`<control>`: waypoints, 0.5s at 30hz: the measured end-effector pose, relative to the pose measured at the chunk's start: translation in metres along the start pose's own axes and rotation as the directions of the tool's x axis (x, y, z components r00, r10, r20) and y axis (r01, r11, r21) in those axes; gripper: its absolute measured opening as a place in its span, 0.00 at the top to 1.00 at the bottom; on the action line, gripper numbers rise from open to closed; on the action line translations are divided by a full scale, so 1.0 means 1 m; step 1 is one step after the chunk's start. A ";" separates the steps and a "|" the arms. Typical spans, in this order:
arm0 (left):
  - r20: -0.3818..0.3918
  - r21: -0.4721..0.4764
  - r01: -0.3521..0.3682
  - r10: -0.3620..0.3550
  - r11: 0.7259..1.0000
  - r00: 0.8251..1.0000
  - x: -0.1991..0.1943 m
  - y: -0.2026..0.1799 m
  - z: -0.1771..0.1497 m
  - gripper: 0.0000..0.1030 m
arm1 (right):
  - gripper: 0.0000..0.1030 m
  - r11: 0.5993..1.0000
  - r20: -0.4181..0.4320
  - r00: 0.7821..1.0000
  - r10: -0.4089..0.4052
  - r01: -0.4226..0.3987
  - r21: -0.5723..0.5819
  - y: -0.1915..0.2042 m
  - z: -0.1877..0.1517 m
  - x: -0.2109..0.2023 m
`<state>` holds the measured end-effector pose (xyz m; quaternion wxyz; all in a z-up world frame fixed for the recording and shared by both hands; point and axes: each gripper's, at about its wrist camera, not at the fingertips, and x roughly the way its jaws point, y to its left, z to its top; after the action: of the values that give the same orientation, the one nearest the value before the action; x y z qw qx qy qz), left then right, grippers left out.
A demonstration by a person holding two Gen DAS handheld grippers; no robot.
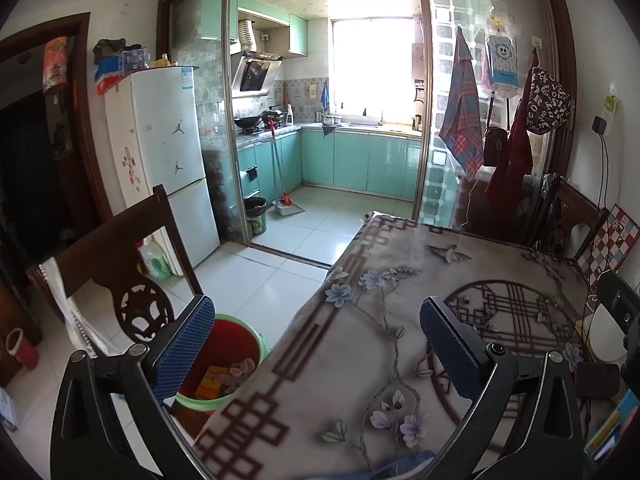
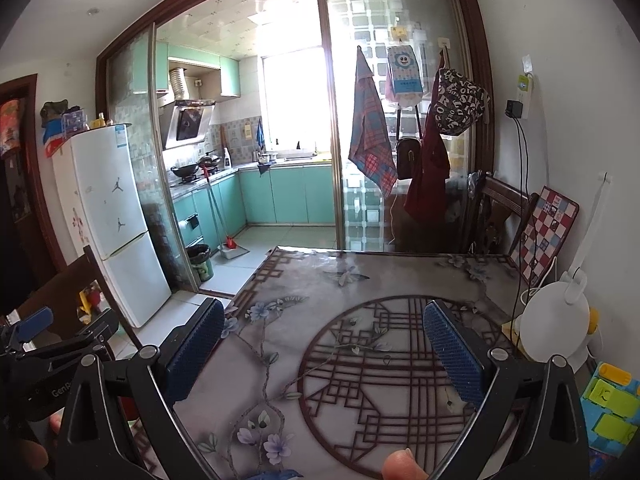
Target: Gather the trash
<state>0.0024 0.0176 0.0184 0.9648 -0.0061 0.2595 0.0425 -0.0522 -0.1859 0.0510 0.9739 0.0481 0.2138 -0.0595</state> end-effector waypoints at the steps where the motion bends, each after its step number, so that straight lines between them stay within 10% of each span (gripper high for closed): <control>1: 0.000 0.002 0.002 -0.002 1.000 1.000 0.000 -0.001 0.000 0.00 | 0.03 1.000 0.000 1.000 -0.001 0.001 0.000 0.000 0.000 0.000; 15: -0.053 0.014 0.056 -0.056 0.998 0.997 0.020 -0.014 -0.005 0.00 | 0.03 1.000 -0.035 0.999 -0.031 0.031 0.003 -0.012 -0.005 0.018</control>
<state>0.0187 0.0047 0.0037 0.9585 -0.0071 0.2848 0.0133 -0.0393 -0.1990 0.0382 0.9688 0.0478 0.2317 -0.0742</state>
